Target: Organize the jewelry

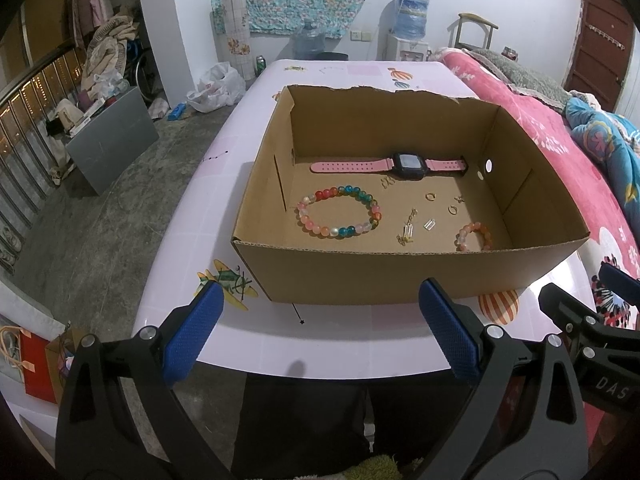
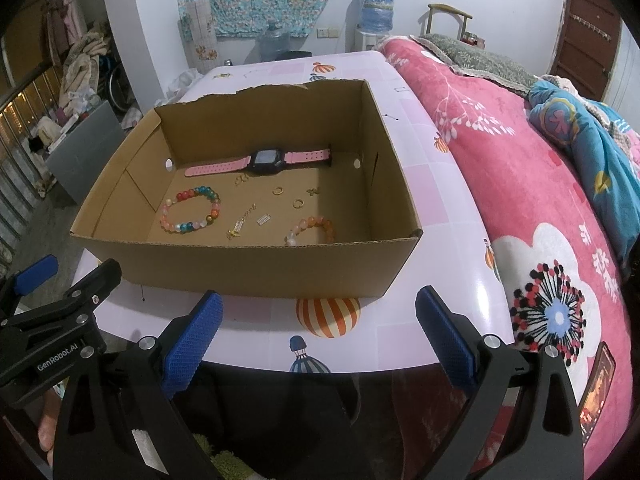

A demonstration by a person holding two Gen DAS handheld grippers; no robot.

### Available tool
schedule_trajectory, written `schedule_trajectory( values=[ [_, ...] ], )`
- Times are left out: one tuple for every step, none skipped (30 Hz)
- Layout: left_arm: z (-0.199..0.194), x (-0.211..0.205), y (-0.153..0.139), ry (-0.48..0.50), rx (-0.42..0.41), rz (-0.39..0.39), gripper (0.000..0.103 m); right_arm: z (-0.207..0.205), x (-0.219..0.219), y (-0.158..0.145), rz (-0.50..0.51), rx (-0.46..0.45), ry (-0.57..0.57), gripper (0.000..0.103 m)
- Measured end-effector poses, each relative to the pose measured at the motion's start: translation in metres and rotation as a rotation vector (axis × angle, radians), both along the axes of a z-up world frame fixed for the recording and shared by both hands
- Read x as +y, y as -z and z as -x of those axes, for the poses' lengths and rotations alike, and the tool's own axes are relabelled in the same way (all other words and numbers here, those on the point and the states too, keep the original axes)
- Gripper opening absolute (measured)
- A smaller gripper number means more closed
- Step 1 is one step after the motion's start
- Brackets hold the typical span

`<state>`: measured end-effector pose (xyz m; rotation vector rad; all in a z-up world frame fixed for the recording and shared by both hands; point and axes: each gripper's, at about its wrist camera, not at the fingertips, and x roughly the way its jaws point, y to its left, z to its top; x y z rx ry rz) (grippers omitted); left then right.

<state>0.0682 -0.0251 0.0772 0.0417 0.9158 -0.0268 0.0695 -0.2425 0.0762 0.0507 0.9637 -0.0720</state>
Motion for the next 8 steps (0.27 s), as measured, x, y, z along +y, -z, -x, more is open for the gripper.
schedule_trajectory(
  values=[
    [-0.0001, 0.0, 0.0, 0.0, 0.0, 0.0, 0.095, 0.0, 0.0, 0.0, 0.0, 0.0, 0.0, 0.094],
    [-0.0002, 0.0002, 0.0, 0.0, 0.001, -0.001, 0.095, 0.0, 0.0, -0.0001, 0.001, 0.0, 0.0, 0.094],
    [-0.0001, 0.0, 0.0001, 0.0, 0.001, 0.0, 0.095, 0.0, -0.0001, 0.0, -0.001, 0.0, 0.001, 0.094],
    [-0.0002, 0.0003, 0.0, 0.0, 0.001, 0.001, 0.095, -0.0001, -0.0002, 0.0001, 0.0, 0.0, 0.0, 0.094],
    [0.0, -0.0001, 0.0004, -0.002, 0.001, 0.001, 0.095, 0.0, -0.0001, 0.0002, 0.0, 0.0, 0.002, 0.094],
    [-0.0004, 0.0005, 0.0001, 0.001, 0.001, 0.0, 0.095, 0.0001, -0.0002, 0.0003, -0.001, 0.0, 0.003, 0.094],
    [-0.0004, 0.0007, 0.0001, 0.001, 0.001, -0.001, 0.095, 0.0003, -0.0005, 0.0001, -0.002, 0.0, 0.004, 0.094],
    [-0.0004, 0.0008, 0.0001, 0.001, 0.001, -0.001, 0.095, 0.0004, -0.0007, 0.0002, -0.002, 0.0, 0.006, 0.094]
  ],
)
